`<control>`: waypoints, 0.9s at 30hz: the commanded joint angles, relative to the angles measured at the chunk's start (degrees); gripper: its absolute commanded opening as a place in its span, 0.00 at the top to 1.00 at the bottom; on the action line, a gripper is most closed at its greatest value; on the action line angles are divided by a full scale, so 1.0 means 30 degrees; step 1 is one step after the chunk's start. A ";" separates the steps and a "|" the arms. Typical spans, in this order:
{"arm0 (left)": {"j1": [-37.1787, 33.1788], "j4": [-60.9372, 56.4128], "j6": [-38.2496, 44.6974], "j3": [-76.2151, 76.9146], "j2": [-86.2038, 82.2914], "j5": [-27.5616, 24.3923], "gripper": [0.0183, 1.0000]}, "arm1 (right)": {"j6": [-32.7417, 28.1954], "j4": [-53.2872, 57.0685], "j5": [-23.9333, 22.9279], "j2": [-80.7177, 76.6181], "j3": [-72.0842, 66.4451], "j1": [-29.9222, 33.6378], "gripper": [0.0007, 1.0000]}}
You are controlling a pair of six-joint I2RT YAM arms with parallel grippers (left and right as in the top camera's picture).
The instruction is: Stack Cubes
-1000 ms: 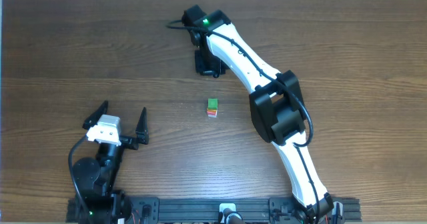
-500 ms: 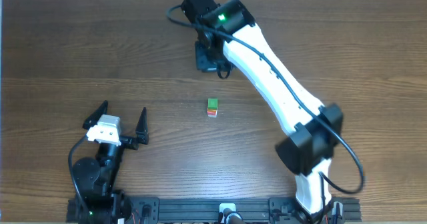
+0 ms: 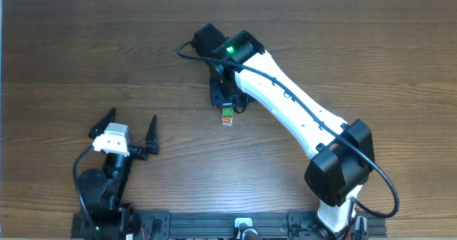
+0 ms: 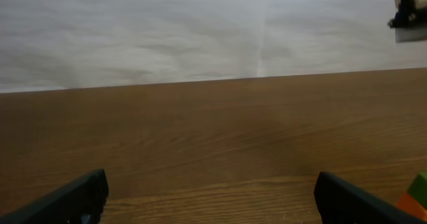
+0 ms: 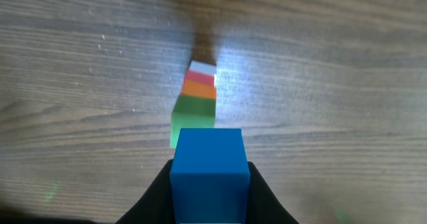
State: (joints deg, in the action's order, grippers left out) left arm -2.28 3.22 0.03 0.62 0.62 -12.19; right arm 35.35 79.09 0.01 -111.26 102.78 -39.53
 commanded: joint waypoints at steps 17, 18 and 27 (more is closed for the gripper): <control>-0.0066 0.0036 0.0219 -0.0102 -0.0080 0.0073 0.00 | 0.0357 0.0452 0.1559 -0.0882 -0.0255 -0.0393 0.99; -0.0066 0.0036 0.0219 -0.0102 -0.0080 0.0073 0.00 | 0.0357 0.0423 0.1559 -0.0889 -0.0255 -0.0393 0.99; -0.0066 0.0036 0.0211 -0.0102 -0.0080 0.0073 0.00 | 0.0350 0.0124 0.1559 -0.1275 -0.0255 -0.0393 0.98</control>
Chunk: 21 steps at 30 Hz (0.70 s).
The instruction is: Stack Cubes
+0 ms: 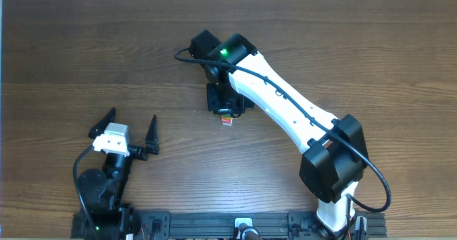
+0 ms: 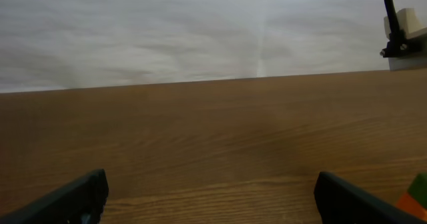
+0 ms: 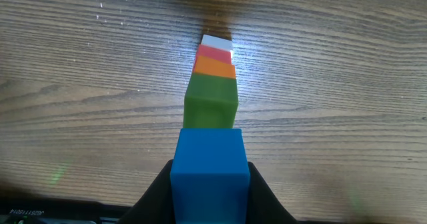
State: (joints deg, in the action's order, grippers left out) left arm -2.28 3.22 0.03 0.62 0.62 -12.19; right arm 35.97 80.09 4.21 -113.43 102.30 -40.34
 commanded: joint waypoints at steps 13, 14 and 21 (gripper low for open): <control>-0.0066 0.0036 0.0219 -0.0102 -0.0080 0.0073 0.00 | 0.0146 -0.0503 0.0153 -0.0947 -0.0095 -0.0138 0.99; -0.0066 0.0036 0.0219 -0.0102 -0.0080 0.0073 0.00 | 0.0146 -0.0510 0.0153 -0.0947 -0.0095 -0.0146 0.99; -0.0066 0.0036 0.0219 -0.0102 -0.0080 0.0073 0.00 | 0.0146 -0.0495 0.0146 -0.0984 -0.0095 -0.0138 0.99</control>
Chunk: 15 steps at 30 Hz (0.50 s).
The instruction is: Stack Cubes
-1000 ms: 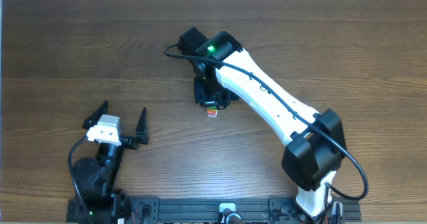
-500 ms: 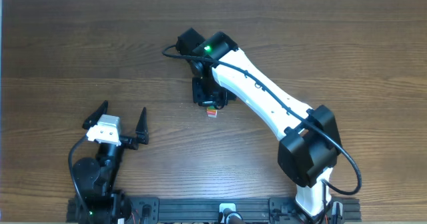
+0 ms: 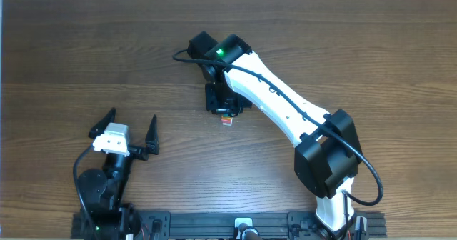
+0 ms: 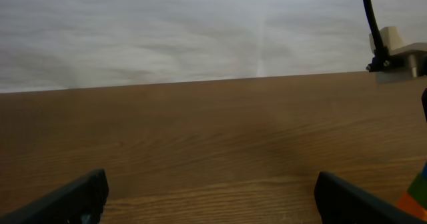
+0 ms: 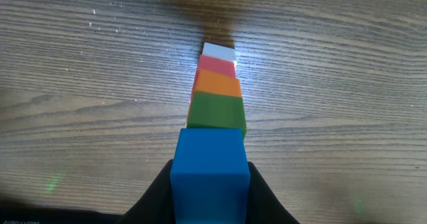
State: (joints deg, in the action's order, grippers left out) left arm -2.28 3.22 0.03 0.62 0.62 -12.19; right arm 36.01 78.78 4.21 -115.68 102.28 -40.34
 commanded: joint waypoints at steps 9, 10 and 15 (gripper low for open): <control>-0.0066 0.0036 0.0219 -0.0102 -0.0080 0.0073 0.00 | 0.0138 -0.0058 0.0007 -0.0240 -0.0095 -0.0138 0.99; -0.0066 0.0036 0.0219 -0.0102 -0.0080 0.0073 0.00 | 0.0138 -0.0058 0.0000 -0.0240 -0.0095 -0.0138 0.99; -0.0066 0.0036 0.0219 -0.0102 -0.0080 0.0073 0.00 | 0.0138 -0.0058 -0.0066 -0.0248 -0.0102 -0.0138 0.99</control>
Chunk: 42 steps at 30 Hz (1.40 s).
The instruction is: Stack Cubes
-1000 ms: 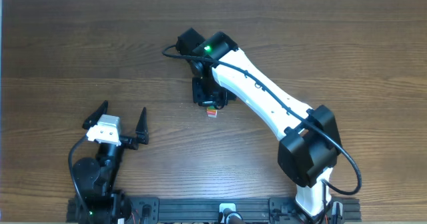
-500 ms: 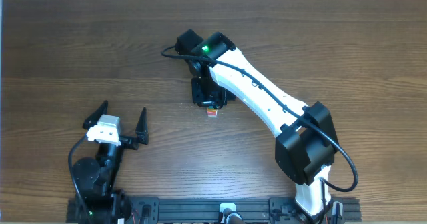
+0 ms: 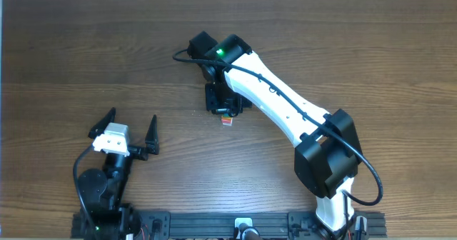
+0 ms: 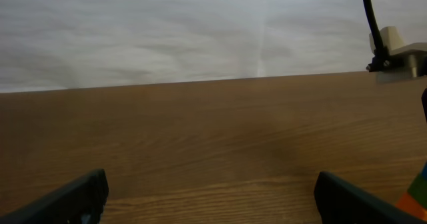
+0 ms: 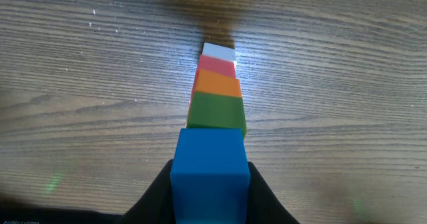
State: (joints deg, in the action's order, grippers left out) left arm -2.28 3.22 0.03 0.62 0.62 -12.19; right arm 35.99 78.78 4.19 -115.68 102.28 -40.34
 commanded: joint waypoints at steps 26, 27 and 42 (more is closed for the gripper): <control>-0.0066 0.0036 0.0219 -0.0102 -0.0080 0.0073 0.00 | 0.0058 -0.0095 -0.0051 -0.0590 -0.0102 -0.0124 0.76; -0.0066 0.0036 0.0219 -0.0102 -0.0080 0.0073 0.00 | 0.0058 -0.0087 -0.0051 -0.0590 -0.0102 -0.0124 0.75; -0.0066 0.0036 0.0219 -0.0102 -0.0080 0.0073 0.00 | -0.0015 -0.0044 -0.0051 -0.0590 -0.0102 -0.0117 0.42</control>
State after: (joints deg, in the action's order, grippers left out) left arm -2.28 3.22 0.03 0.62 0.62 -12.19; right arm 36.03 78.65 4.19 -116.66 102.08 -40.34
